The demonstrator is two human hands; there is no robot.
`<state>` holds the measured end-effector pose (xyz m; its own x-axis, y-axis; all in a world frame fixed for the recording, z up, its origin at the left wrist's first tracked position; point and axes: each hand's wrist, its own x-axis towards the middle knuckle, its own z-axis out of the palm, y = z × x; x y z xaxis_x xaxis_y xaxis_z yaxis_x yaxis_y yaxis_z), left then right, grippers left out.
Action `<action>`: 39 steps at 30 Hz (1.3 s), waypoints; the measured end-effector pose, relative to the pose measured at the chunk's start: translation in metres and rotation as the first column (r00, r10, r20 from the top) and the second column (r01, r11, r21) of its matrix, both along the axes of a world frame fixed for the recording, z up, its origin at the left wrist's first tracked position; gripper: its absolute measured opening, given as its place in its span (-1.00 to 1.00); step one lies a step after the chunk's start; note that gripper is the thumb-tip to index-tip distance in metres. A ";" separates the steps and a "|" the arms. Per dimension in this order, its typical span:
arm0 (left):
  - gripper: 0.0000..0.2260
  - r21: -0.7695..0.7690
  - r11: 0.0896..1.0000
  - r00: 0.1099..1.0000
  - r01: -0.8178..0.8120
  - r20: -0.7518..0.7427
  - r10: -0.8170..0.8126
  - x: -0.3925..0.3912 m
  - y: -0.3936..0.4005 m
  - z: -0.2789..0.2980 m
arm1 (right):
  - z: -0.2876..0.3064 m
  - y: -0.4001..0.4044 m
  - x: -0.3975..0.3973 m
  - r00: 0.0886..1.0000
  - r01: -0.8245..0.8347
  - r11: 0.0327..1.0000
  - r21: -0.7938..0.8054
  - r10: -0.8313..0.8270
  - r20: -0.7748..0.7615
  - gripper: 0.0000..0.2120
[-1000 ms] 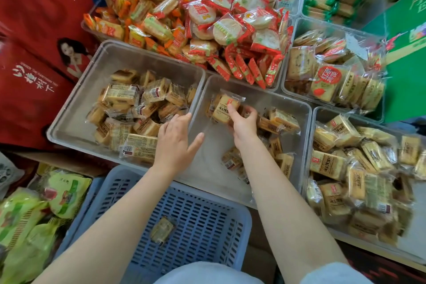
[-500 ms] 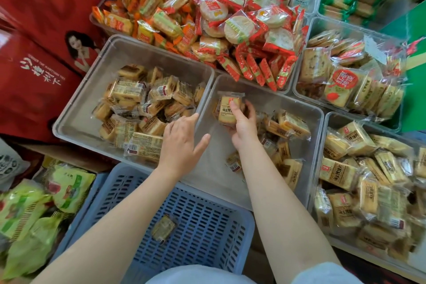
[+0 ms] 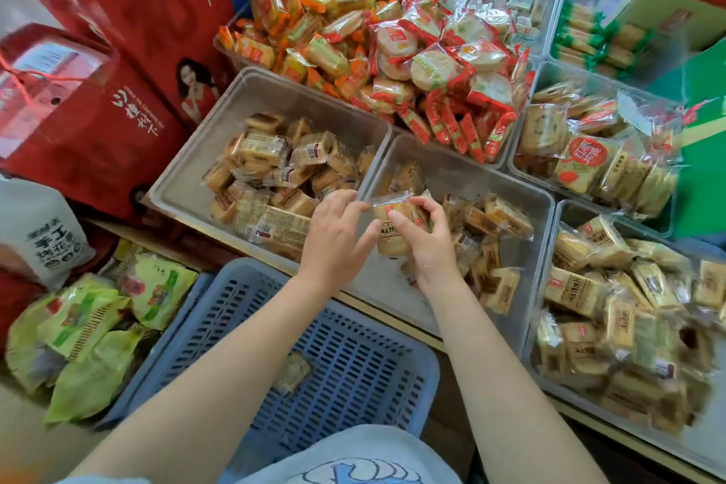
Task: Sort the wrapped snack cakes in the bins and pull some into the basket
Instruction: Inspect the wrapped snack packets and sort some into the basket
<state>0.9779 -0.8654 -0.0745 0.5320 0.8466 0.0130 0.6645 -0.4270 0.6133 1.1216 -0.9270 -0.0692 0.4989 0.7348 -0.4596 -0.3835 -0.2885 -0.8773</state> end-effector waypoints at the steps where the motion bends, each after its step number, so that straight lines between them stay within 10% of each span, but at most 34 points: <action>1: -0.55 -0.017 0.999 0.995 -0.043 0.093 0.044 -0.003 -0.011 0.005 | 0.008 -0.009 -0.006 0.999 -0.034 0.999 0.012 0.034 0.010 -0.58; 6: -0.58 -0.703 0.709 0.843 -0.055 0.348 0.409 -0.023 -0.061 0.036 | 0.040 -0.048 -0.041 0.989 -0.101 0.992 0.075 0.108 -0.098 -0.66; 10: -0.78 -0.793 0.610 0.746 0.001 0.407 0.527 -0.050 -0.088 0.044 | 0.051 -0.075 -0.058 0.979 -0.197 0.980 0.030 0.199 -0.054 -0.84; 15: -0.55 -0.915 0.403 0.579 0.019 0.339 0.741 -0.085 -0.116 0.043 | 0.047 -0.112 -0.059 0.968 -0.251 0.966 0.051 0.252 0.000 -0.49; 19: -0.76 -0.928 0.372 0.590 -0.003 0.298 0.750 -0.103 -0.140 0.050 | 0.046 -0.139 -0.058 0.932 -0.362 0.932 -0.025 0.362 -0.029 -0.14; 25: -0.68 -0.895 0.446 0.713 -0.001 0.312 0.627 -0.106 -0.180 0.062 | 0.060 -0.167 -0.072 0.866 -0.499 0.861 -0.096 0.500 -0.023 -0.78; 39: -0.89 -0.881 0.465 0.648 -0.092 0.302 0.700 -0.100 -0.262 0.071 | 0.062 -0.234 -0.069 0.875 -0.475 0.880 -0.015 0.471 -0.112 -0.71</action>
<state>0.8779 -1.1272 -0.0030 0.2566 0.7729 -0.5803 0.0058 0.5992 0.8006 1.0530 -1.1608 -0.0077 0.0454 0.8505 -0.5240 -0.2791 -0.4928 -0.8242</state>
